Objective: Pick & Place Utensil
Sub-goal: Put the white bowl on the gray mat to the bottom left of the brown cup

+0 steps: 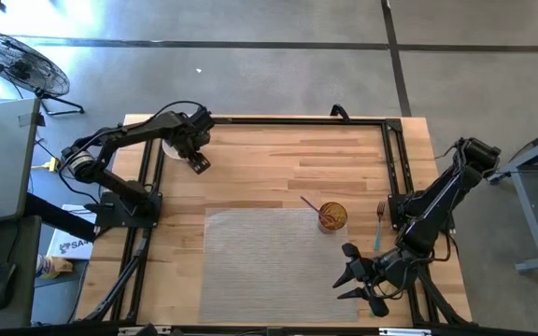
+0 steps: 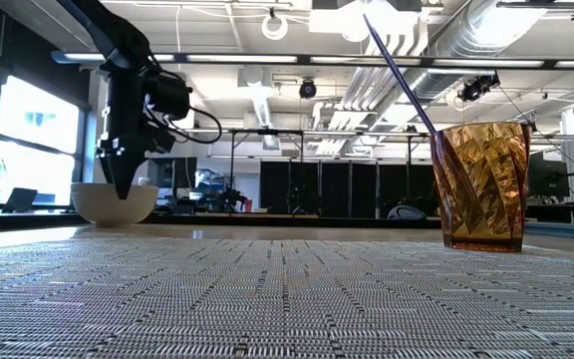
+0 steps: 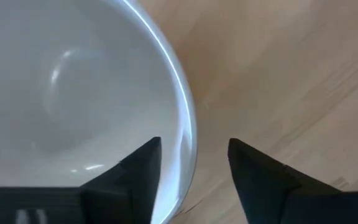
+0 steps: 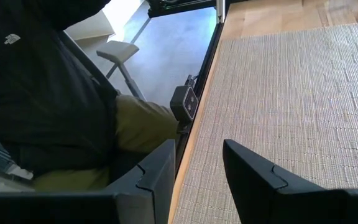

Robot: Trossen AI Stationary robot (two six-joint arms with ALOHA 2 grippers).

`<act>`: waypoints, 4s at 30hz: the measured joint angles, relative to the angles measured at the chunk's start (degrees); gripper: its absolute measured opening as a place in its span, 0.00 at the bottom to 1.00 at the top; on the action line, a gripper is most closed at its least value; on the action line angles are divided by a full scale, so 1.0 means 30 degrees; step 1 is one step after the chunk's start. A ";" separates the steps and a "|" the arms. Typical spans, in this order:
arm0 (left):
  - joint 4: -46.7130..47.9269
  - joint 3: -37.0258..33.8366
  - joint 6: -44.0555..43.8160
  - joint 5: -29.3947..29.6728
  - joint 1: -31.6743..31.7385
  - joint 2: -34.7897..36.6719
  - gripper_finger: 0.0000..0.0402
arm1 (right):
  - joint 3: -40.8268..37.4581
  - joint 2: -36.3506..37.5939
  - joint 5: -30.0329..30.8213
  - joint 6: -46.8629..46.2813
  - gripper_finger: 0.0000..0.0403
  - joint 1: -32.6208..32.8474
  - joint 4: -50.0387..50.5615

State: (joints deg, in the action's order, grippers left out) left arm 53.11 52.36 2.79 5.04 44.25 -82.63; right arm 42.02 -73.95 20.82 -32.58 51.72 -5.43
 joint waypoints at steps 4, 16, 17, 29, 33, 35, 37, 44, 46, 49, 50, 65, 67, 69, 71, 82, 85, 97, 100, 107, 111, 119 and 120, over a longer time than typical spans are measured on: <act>0.0251 0.0002 0.0160 0.0012 0.0000 0.0000 0.36 | 0.0000 0.0000 0.0000 0.0000 0.32 0.0001 0.0000; 0.0597 0.0014 0.0297 -0.0084 -0.0007 0.0015 0.05 | 0.0000 0.0000 0.0000 0.0000 0.32 0.0000 0.0000; 0.0753 0.0056 0.0295 0.0011 -0.0047 0.0027 0.03 | 0.0000 0.0000 0.0000 0.0000 0.32 0.0005 0.0000; 0.1112 0.0036 0.0199 -0.0024 -0.4823 0.1375 0.02 | 0.0000 0.0000 0.0000 0.0000 0.32 0.0007 -0.0004; 0.1354 0.0036 -0.0317 -0.0060 -0.7843 0.2204 0.03 | 0.0000 0.0000 0.0000 0.0000 0.32 0.0007 0.0000; 0.1616 0.0029 -0.0726 -0.0019 -0.9420 0.2632 0.02 | 0.0000 0.0000 0.0000 0.0000 0.32 0.0007 0.0000; 0.1742 0.0029 -0.1371 0.0121 -1.0987 0.3094 0.01 | 0.0000 0.0000 0.0000 0.0000 0.32 0.0007 0.0000; 0.1924 0.0029 -0.3534 0.0630 -1.6390 0.4073 0.01 | 0.0000 0.0000 0.0000 0.0000 0.32 0.0006 0.0000; 0.1890 0.0029 -0.3580 0.0548 -1.7869 0.4067 0.01 | 0.0000 0.0000 0.0000 0.0000 0.32 0.0000 0.0000; 0.1544 0.0089 -0.3715 0.0501 -2.0072 0.3823 0.01 | 0.0000 0.0000 0.0000 0.0000 0.32 0.0007 0.0000; 0.1512 0.0229 -0.3894 0.0501 -2.0728 0.3629 0.01 | 0.0000 0.0000 0.0000 0.0000 0.32 0.0004 0.0000; 0.1660 0.6261 -0.2311 0.0313 -2.6016 -0.1936 0.01 | 0.0000 0.0000 0.0000 0.0000 0.32 0.0000 0.0000; 0.1627 0.7178 -0.1649 -0.0184 -2.6245 -0.2807 0.01 | 0.0000 -0.0007 0.0000 0.0000 0.32 0.0006 0.0000; 0.1694 0.8131 -0.1053 -0.0392 -2.6485 -0.3745 0.01 | 0.0004 0.0000 0.0000 0.0000 0.32 0.0007 0.0000; 0.1846 0.9173 -0.0256 -0.0337 -2.6741 -0.4745 0.01 | 0.0007 -0.0007 0.0000 0.0000 0.32 0.0000 -0.0001; 0.0006 1.3104 0.6072 0.2339 -2.7296 -0.9290 0.01 | 0.0007 -0.0007 0.0001 0.0000 0.32 0.0003 0.0000; -0.1378 1.3386 0.7962 0.3578 -2.7124 -1.0311 0.01 | 0.0007 -0.0007 0.0000 0.0000 0.32 0.0000 -0.0001; -0.2054 1.4009 1.0754 0.4950 -2.6269 -1.1584 0.02 | 0.0007 -0.0013 -0.0044 0.0000 0.32 0.0007 0.0000; -0.1622 1.4010 1.0371 0.4690 -2.5973 -1.1584 0.02 | 0.0007 -0.0012 -0.0007 0.0000 0.32 0.0000 -0.0003; -0.1275 1.4010 0.8431 0.2850 -2.5116 -1.1584 0.02 | 0.0007 -0.0013 0.0000 0.0000 0.32 0.0000 -0.0007; -0.1625 1.4010 0.7919 0.2839 -2.5061 -1.1584 0.02 | 0.0007 -0.0013 0.0007 0.0000 0.32 0.0000 -0.0005; -0.2375 1.4010 0.7498 0.2497 -2.5135 -1.1577 0.04 | 0.0007 -0.0012 0.0000 0.0000 0.32 0.0001 0.0000; -0.2343 1.4010 0.7472 0.2487 -2.5133 -1.1577 0.05 | 0.0007 -0.0012 0.0000 0.0000 0.32 0.0003 0.0000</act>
State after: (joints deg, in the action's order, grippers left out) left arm 46.09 94.39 25.20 12.50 -31.15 -117.36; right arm 42.04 -73.99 20.82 -32.58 51.73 -5.43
